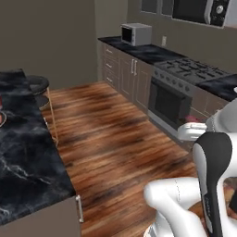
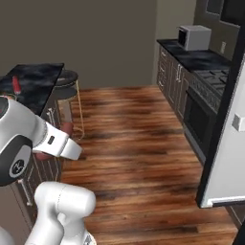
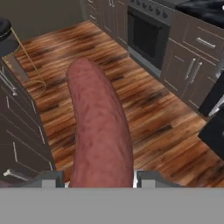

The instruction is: Move the hot dog bun to the plate on the dining table and place the condiment next to that plate. Then navigate to the fridge and take the sausage and place it on the plate as well.

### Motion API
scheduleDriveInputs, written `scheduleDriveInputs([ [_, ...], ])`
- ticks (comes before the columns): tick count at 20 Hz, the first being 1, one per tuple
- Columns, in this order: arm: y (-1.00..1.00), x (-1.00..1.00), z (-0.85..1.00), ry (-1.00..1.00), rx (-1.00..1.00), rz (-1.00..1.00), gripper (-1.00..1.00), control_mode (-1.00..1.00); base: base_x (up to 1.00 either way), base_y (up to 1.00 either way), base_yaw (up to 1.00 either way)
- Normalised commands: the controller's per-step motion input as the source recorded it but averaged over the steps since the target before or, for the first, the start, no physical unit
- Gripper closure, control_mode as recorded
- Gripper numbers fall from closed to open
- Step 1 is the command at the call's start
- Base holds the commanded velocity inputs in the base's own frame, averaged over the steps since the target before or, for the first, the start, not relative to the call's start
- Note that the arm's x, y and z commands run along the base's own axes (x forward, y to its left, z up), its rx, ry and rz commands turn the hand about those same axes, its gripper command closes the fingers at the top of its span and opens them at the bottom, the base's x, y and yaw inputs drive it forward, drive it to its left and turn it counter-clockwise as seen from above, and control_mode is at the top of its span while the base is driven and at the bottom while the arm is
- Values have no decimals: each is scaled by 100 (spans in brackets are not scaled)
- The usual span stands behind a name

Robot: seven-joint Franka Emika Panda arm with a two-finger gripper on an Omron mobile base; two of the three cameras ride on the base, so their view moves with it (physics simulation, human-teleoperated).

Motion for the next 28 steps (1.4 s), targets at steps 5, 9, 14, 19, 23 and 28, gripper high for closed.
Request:
scheduleDriveInputs([
  [5, 0, 0, 0, 0, 0, 0, 100, 100, -46, 64, 45],
  [9, 0, 0, 0, 0, 0, 0, 100, 100, -81, 89, 34],
  [14, 0, 0, 0, 0, 0, 0, 100, 100, -88, 100, 22],
  [19, 0, 0, 0, 0, 0, 0, 100, 100, -32, 100, 3],
  [23, 0, 0, 0, 0, 0, 0, 100, 100, 5, 100, -5],
  [28, 0, 0, 0, 0, 0, 0, 100, 100, 25, 100, -15],
])
